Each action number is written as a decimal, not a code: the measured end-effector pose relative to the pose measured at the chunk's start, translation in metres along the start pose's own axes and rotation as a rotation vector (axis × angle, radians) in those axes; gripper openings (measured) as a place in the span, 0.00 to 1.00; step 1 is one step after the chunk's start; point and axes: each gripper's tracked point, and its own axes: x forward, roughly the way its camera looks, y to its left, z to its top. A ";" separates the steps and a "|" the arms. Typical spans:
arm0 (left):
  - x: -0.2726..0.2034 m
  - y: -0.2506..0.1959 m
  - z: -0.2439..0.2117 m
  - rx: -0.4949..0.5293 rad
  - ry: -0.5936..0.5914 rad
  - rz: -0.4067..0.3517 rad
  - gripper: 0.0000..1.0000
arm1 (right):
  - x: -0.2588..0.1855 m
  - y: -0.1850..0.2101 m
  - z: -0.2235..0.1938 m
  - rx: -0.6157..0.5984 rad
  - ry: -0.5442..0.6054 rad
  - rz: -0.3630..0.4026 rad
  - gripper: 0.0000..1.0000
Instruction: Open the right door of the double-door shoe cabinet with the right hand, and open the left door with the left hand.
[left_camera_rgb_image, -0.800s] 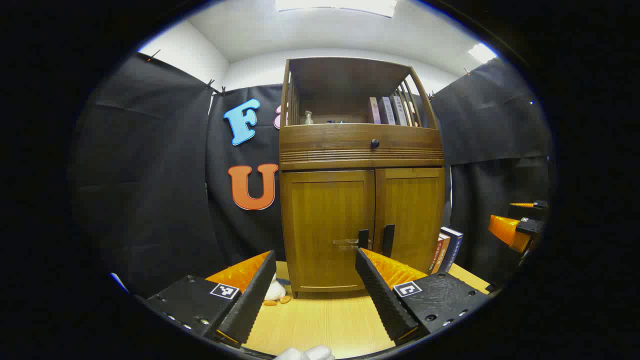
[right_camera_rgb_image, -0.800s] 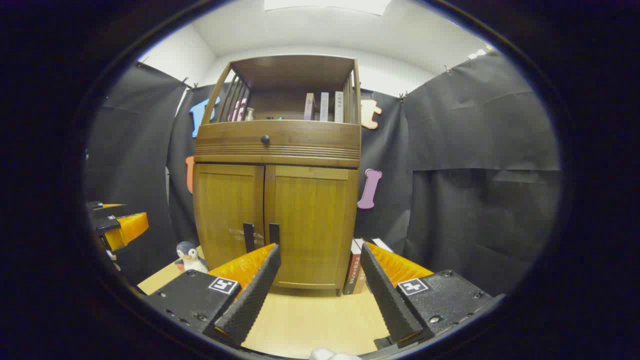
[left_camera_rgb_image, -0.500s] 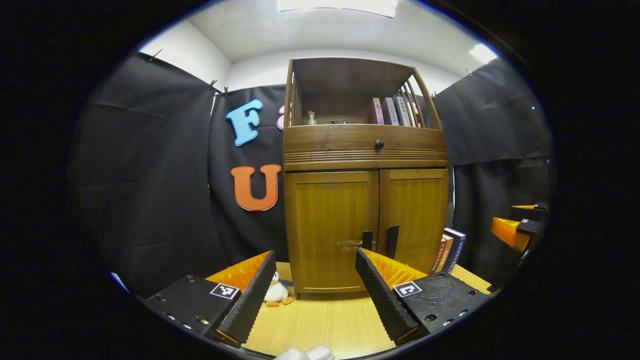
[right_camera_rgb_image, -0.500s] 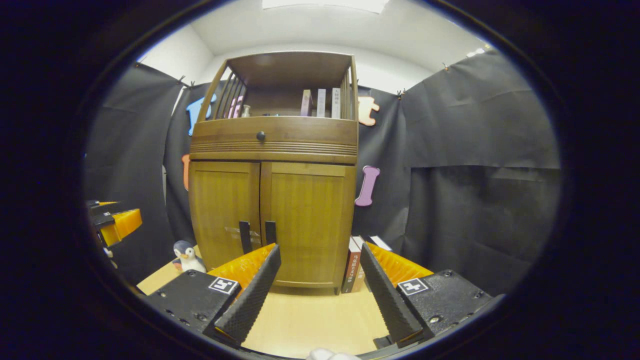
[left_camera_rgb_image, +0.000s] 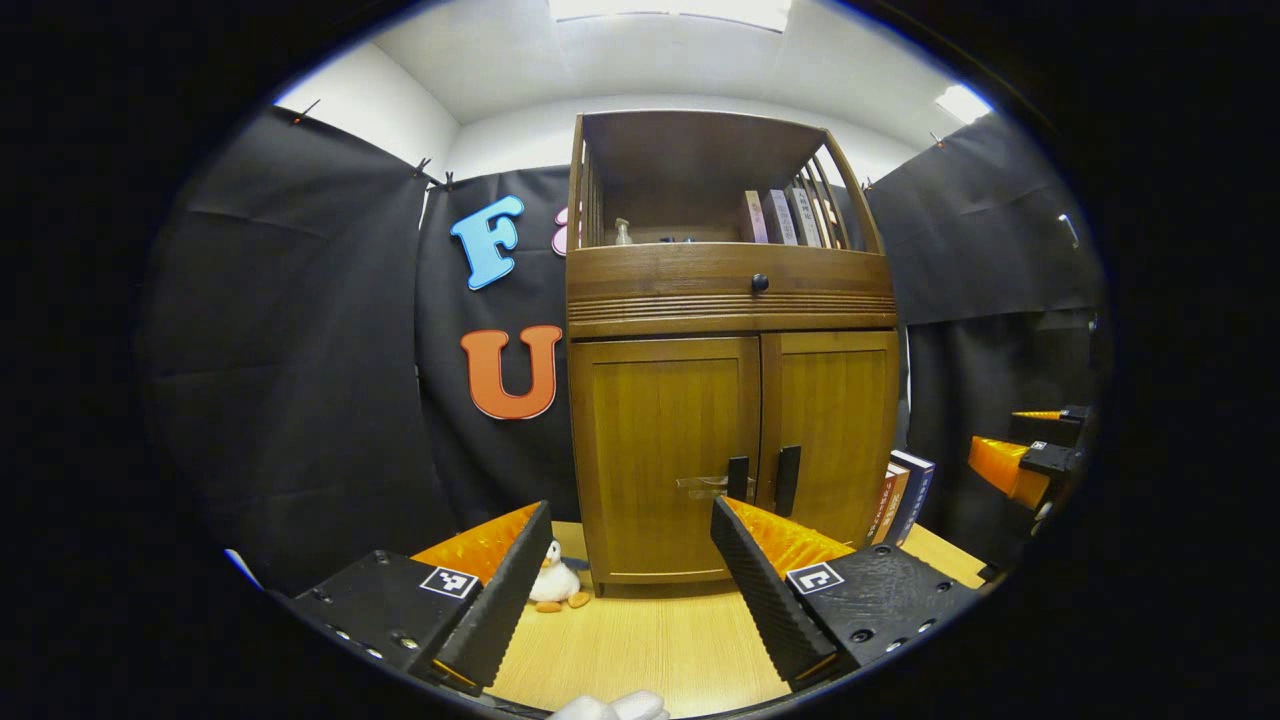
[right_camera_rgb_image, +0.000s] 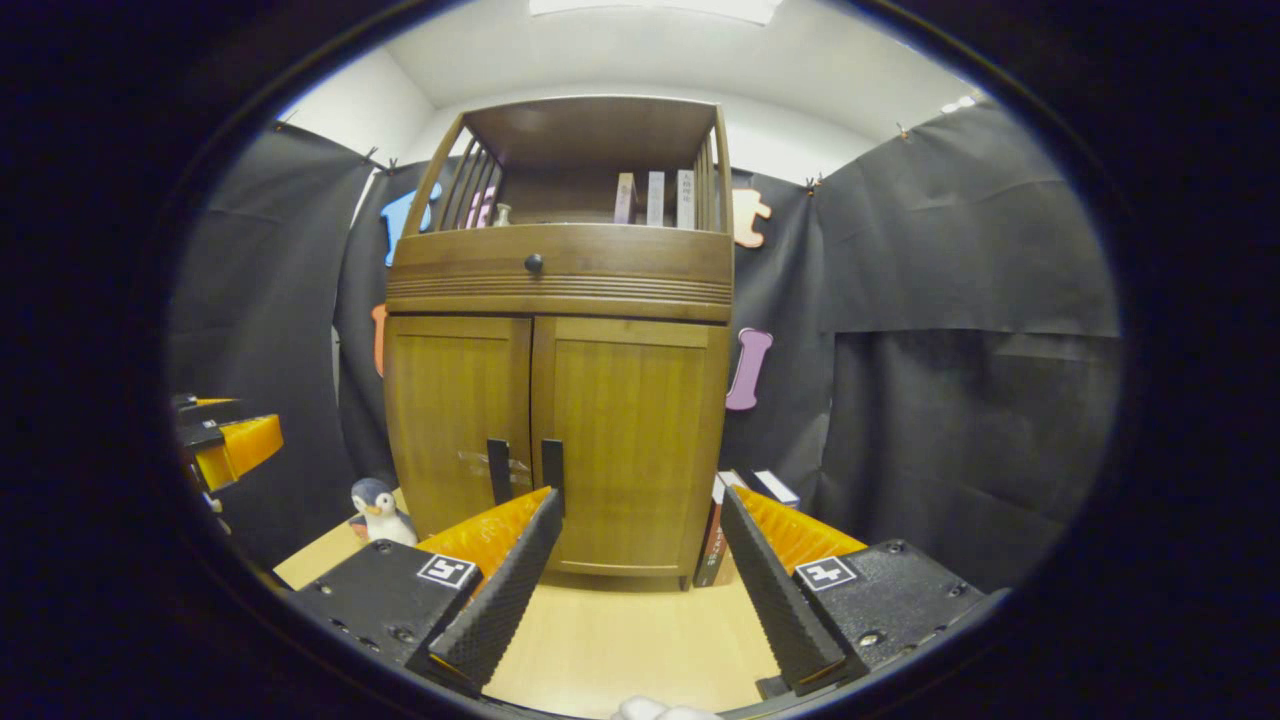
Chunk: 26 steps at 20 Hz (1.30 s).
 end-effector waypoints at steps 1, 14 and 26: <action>-0.001 0.001 0.000 0.004 0.003 0.001 0.96 | 0.004 0.000 -0.003 -0.004 0.001 -0.005 1.00; -0.024 0.023 -0.004 -0.004 0.035 0.057 0.96 | 0.136 0.064 -0.036 -0.022 -0.003 0.113 1.00; -0.028 0.066 0.000 0.002 0.028 0.181 0.96 | 0.269 0.110 -0.083 -0.034 0.148 0.115 0.92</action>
